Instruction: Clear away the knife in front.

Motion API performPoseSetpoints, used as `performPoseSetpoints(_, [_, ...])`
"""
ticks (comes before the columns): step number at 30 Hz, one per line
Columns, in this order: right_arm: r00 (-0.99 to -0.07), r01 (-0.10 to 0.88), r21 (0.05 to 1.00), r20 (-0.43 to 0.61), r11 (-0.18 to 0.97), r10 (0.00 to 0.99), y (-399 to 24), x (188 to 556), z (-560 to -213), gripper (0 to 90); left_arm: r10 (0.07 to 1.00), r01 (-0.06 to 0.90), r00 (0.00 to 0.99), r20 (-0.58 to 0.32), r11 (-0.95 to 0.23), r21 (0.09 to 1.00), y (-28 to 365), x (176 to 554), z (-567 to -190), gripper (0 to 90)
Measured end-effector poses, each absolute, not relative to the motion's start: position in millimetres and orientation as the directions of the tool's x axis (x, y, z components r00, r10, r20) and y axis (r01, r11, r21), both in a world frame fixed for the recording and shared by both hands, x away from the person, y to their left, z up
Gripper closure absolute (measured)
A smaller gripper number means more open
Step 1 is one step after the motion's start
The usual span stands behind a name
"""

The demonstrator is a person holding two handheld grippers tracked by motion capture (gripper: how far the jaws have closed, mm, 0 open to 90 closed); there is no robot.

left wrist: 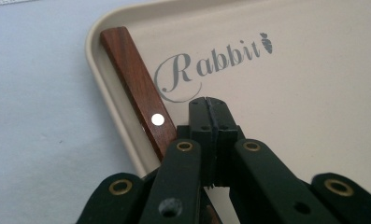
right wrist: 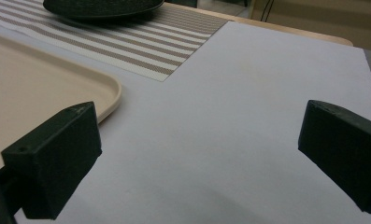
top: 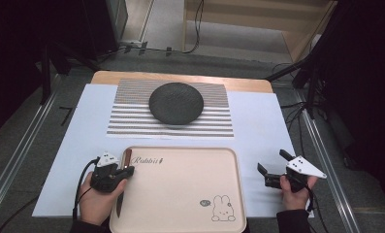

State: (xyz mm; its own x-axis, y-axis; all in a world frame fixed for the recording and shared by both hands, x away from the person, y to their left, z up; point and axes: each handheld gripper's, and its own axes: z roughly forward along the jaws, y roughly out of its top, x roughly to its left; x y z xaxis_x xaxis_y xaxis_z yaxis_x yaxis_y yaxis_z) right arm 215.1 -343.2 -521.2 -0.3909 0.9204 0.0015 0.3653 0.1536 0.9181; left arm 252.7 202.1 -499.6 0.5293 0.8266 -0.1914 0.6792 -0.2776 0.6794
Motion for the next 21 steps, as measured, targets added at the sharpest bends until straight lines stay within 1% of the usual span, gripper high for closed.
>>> performPoseSetpoints(5, [-0.389,0.367,0.916,-0.004,0.159,0.921,-342.8,215.2,-521.3,0.0,0.812,0.658,0.549,-0.199,-0.273,0.701,205.1,251.2,-501.6,89.6])
performPoseSetpoints(9, [-0.388,0.367,0.916,-0.005,0.160,0.922,-342.6,215.3,-521.3,0.0,0.781,0.601,0.593,-0.194,-0.269,0.753,206.2,247.5,-497.0,89.1])
performPoseSetpoints(11, [-0.391,0.366,0.917,-0.006,0.161,0.920,-342.6,215.4,-521.3,0.0,0.781,0.568,0.598,-0.179,-0.255,0.783,206.7,245.2,-492.7,80.3])
performPoseSetpoints(13, [-0.392,0.366,0.916,-0.007,0.162,0.920,-342.5,215.4,-521.3,0.0,0.779,0.535,0.604,-0.170,-0.238,0.811,207.6,243.5,-488.8,73.8])
performPoseSetpoints(14, [-0.392,0.366,0.916,-0.008,0.164,0.920,-342.4,215.4,-521.3,0.0,0.779,0.527,0.604,-0.166,-0.235,0.817,207.9,243.4,-487.7,67.4])
performPoseSetpoints(16, [-0.393,0.365,0.916,-0.009,0.165,0.919,-342.4,215.4,-521.3,0.0,0.780,0.515,0.604,-0.162,-0.227,0.827,209.4,243.6,-485.8,60.0])
performPoseSetpoints(17, [-0.393,0.366,0.916,-0.008,0.164,0.920,-342.5,215.4,-521.2,0.0,0.781,0.510,0.601,-0.167,-0.215,0.833,210.6,244.0,-484.8,55.1])
performPoseSetpoints(18, [-0.393,0.365,0.916,-0.008,0.164,0.919,-342.5,215.4,-521.3,0.0,0.780,0.506,0.602,-0.168,-0.211,0.836,211.1,244.3,-484.0,46.8])
performPoseSetpoints(19, [-0.393,0.365,0.917,-0.008,0.164,0.919,-342.5,215.4,-521.3,0.0,0.781,0.497,0.603,-0.161,-0.210,0.842,211.7,244.1,-482.3,43.1])
performPoseSetpoints(20, [-0.394,0.365,0.916,-0.009,0.165,0.919,-342.5,215.4,-521.2,0.0,0.782,0.491,0.603,-0.156,-0.209,0.846,212.0,244.0,-481.2,36.1])
performPoseSetpoints(21, [-0.393,0.366,0.916,-0.008,0.165,0.919,-342.4,215.4,-521.2,0.0,0.781,0.482,0.606,-0.152,-0.209,0.851,212.9,244.1,-479.3,33.3])
